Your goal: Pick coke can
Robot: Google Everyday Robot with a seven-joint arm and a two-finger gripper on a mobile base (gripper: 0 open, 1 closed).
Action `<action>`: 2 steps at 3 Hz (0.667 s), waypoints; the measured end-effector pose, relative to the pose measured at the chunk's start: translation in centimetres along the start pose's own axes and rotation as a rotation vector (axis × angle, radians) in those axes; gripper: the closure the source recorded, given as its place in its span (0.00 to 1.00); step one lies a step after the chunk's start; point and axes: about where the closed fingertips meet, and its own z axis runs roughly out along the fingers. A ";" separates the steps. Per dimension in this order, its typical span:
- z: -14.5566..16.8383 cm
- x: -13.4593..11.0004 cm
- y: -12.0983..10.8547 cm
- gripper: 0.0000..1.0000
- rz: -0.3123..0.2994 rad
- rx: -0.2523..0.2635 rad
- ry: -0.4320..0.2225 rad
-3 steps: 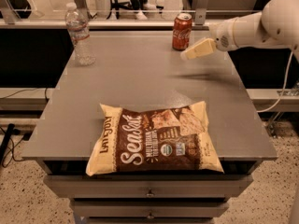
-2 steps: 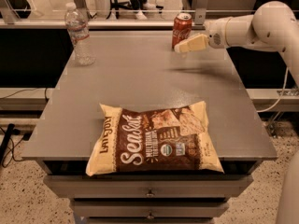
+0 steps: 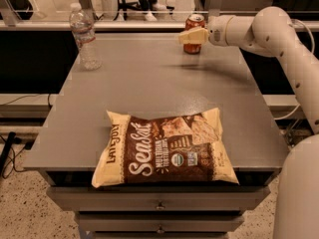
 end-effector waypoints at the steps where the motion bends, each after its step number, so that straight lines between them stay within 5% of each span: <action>1: 1.1 -0.7 -0.6 0.26 0.004 0.030 -0.020; 2: 1.9 -0.6 -1.0 0.49 0.012 0.054 -0.018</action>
Offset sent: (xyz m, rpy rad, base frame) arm 0.0317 0.0018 -0.0035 0.0098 -0.0044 -0.1034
